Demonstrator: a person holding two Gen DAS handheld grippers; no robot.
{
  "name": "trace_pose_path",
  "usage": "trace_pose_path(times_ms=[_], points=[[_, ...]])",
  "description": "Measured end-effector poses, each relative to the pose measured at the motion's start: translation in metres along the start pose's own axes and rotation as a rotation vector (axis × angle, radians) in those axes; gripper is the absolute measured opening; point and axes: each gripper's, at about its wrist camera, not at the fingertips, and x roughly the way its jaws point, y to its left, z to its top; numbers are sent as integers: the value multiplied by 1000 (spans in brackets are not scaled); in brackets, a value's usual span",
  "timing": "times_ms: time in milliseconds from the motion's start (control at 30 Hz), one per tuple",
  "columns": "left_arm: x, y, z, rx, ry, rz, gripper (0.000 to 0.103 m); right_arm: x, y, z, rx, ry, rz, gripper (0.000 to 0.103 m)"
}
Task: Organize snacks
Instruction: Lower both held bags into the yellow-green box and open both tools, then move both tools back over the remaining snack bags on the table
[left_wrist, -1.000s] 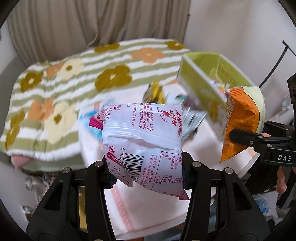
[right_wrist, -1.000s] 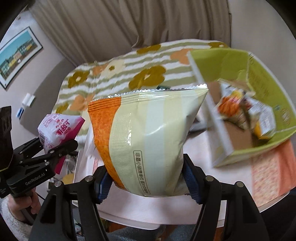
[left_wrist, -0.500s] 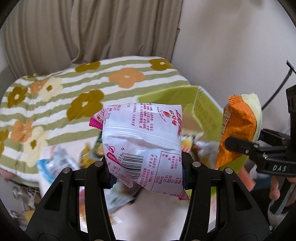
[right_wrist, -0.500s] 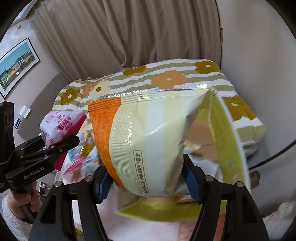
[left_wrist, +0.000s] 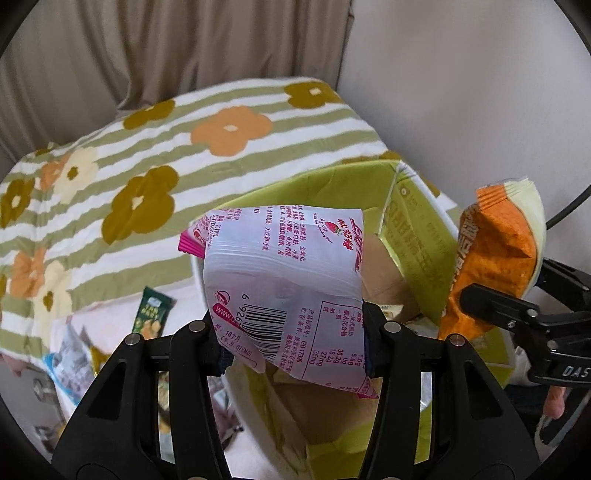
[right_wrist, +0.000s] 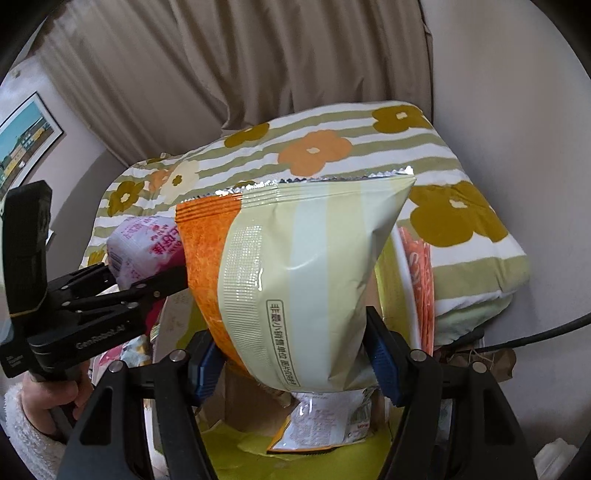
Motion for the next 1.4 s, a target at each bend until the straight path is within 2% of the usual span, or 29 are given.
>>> trace_pose_path(times_ms=[100, 133, 167, 233, 333, 500, 733, 967, 1033, 1067, 1100, 1200, 1400], points=[[14, -6, 8, 39, 15, 37, 53, 8, -8, 6, 21, 15, 0, 64], [19, -8, 10, 54, 21, 66, 64, 10, -11, 8, 26, 18, -3, 64], [23, -9, 11, 64, 25, 90, 82, 12, -13, 9, 33, 20, -6, 64], [23, -8, 9, 69, 8, 103, 89, 16, -16, 10, 47, 24, -6, 64], [18, -3, 7, 62, -10, 88, 89, 21, -19, 9, 62, 30, -5, 64], [4, 13, -3, 32, -35, 109, 89, 27, -16, 5, 63, 54, -5, 64], [-9, 27, -19, 8, -23, 124, 89, 33, -10, 6, 48, 70, -9, 64], [-27, 39, -36, -51, -31, 91, 89, 41, 0, 18, -9, 50, -15, 65], [-33, 41, -41, -58, -37, 95, 89, 42, 2, 19, -10, 27, -29, 75], [-36, 42, -44, -63, -39, 99, 89, 39, 2, 19, -5, 3, -37, 88], [-40, 42, -46, -67, -42, 101, 89, 35, 3, 18, -1, -15, -38, 94], [-50, 44, -55, -83, -51, 100, 89, 21, 5, 13, 9, -80, -41, 96], [-69, 46, -76, -121, -72, 86, 89, 0, 12, -1, -13, -101, -27, 96]])
